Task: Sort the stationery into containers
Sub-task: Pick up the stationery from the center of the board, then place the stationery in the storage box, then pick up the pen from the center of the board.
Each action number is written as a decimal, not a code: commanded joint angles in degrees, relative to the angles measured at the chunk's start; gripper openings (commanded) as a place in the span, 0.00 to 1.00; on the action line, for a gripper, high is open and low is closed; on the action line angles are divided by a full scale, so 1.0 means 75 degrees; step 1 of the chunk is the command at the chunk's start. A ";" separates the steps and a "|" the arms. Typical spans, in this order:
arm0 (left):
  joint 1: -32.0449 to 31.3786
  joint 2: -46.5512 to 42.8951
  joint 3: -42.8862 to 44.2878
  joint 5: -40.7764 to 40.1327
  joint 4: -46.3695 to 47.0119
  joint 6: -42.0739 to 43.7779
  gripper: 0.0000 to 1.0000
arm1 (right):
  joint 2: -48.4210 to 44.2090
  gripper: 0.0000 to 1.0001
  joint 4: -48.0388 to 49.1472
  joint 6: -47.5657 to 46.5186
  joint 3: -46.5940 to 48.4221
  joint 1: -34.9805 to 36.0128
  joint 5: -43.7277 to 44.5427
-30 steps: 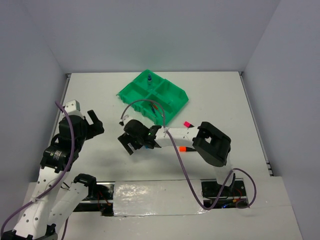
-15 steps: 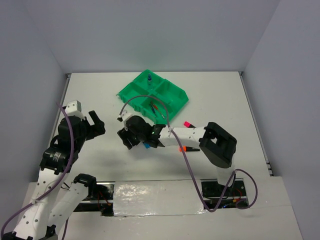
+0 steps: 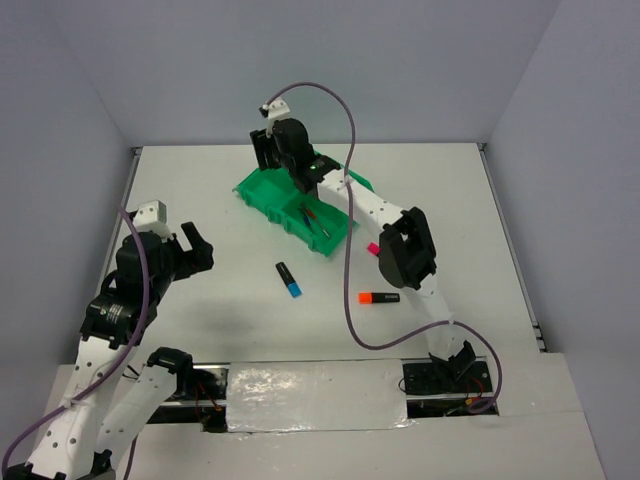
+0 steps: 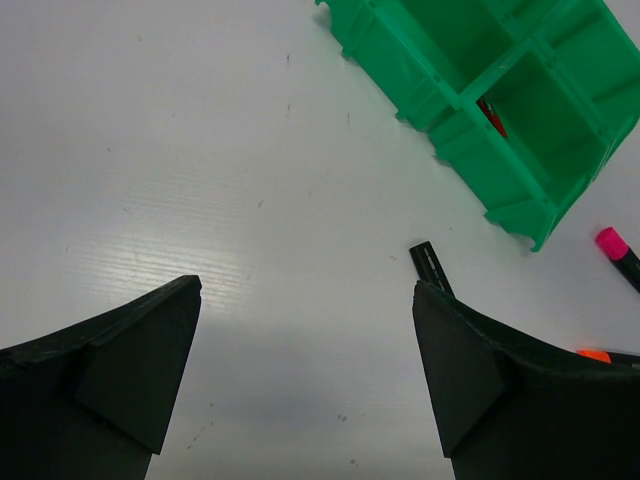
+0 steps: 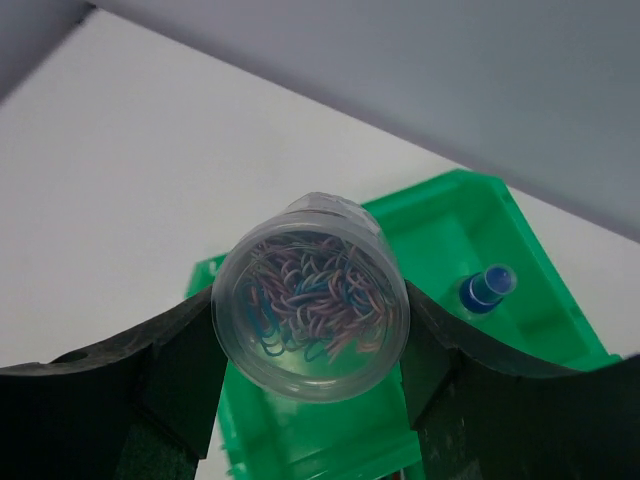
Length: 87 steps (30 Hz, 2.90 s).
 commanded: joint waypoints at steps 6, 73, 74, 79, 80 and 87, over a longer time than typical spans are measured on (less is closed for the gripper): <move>0.0057 -0.0076 -0.0038 0.0273 0.0389 0.0210 0.99 | 0.0815 0.38 -0.0460 -0.0497 0.0490 -0.0101 -0.0556; 0.0057 -0.0439 0.0009 -0.0524 0.0107 -0.0142 0.99 | -0.2901 0.74 -0.1456 0.1249 -0.6179 0.2324 -0.0098; 0.0057 -0.0439 0.0009 -0.0500 0.0130 -0.0130 0.99 | -0.2668 0.72 -0.1456 0.1249 -0.6143 0.2301 -0.0134; 0.0057 -0.0416 -0.0002 -0.0418 0.0142 -0.0095 0.99 | -0.2092 0.64 -0.1387 0.1307 -0.6048 0.2196 -0.0391; 0.0057 -0.0439 -0.0002 -0.0395 0.0154 -0.0083 0.99 | -0.2057 0.63 -0.1340 0.1342 -0.6072 0.2172 -0.0497; 0.0057 -0.0439 -0.0014 -0.0231 0.0224 -0.0013 0.99 | -0.2242 0.00 -0.0955 0.1295 -0.6306 0.2160 -0.1257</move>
